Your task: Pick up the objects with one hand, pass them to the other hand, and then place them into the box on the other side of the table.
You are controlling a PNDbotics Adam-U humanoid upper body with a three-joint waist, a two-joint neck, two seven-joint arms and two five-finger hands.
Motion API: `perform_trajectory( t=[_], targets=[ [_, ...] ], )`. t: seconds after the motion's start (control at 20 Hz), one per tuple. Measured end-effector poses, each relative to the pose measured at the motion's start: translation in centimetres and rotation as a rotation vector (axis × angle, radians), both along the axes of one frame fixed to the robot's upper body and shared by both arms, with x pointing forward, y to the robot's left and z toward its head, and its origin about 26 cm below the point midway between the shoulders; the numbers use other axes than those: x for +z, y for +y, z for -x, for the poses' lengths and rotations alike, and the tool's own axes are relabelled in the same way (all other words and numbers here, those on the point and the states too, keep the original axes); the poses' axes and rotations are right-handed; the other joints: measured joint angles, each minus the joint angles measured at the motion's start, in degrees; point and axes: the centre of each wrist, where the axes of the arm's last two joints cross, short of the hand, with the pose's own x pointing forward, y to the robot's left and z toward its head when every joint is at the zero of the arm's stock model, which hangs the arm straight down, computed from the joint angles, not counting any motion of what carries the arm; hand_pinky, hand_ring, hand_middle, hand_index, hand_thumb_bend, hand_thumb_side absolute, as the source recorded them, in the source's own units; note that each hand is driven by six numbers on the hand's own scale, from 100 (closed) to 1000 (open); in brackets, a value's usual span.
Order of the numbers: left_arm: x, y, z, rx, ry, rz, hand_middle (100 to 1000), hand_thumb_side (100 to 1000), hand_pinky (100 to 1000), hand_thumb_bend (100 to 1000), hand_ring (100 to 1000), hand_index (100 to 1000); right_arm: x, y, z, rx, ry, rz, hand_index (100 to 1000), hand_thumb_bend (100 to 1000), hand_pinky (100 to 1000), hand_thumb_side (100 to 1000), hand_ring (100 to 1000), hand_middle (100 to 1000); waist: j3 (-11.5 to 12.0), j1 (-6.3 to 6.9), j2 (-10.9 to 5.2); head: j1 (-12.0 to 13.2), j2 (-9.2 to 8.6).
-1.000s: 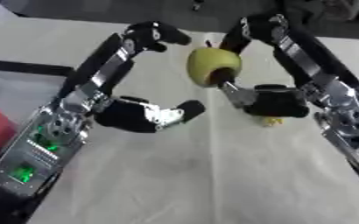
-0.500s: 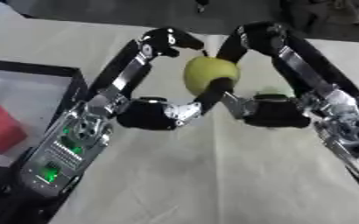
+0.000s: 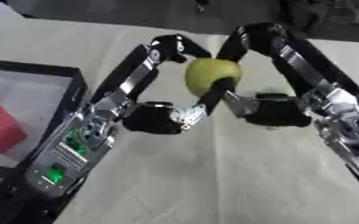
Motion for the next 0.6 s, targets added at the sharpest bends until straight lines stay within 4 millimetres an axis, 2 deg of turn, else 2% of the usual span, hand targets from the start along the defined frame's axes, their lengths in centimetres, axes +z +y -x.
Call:
perform_trajectory(
  t=[0.15, 0.5, 0.6],
  targets=[
    [-0.1, 0.0, -0.1, 0.003, 0.009, -0.010, 609, 100, 784, 100, 785, 675, -0.1, 0.0, 0.0, 0.006, 0.004, 0.002, 535, 100, 747, 100, 512, 553, 0.0, -0.03, 0.00, 0.0, 0.00],
    [-0.2, -0.3, -0.2, 0.011, 0.017, -0.041, 535, 100, 739, 100, 722, 599, -1.4, -0.4, 0.0, 0.034, 0.022, -0.007, 537, 100, 747, 100, 512, 554, 0.0, -0.22, 0.01, 0.0, 0.00],
    [-0.2, -0.4, -0.2, 0.018, 0.014, -0.051, 482, 100, 719, 100, 679, 535, -1.4, -0.5, 0.0, 0.040, 0.018, -0.002, 551, 100, 751, 100, 518, 563, 0.0, -0.24, 0.02, 0.0, 0.00]
  ],
)
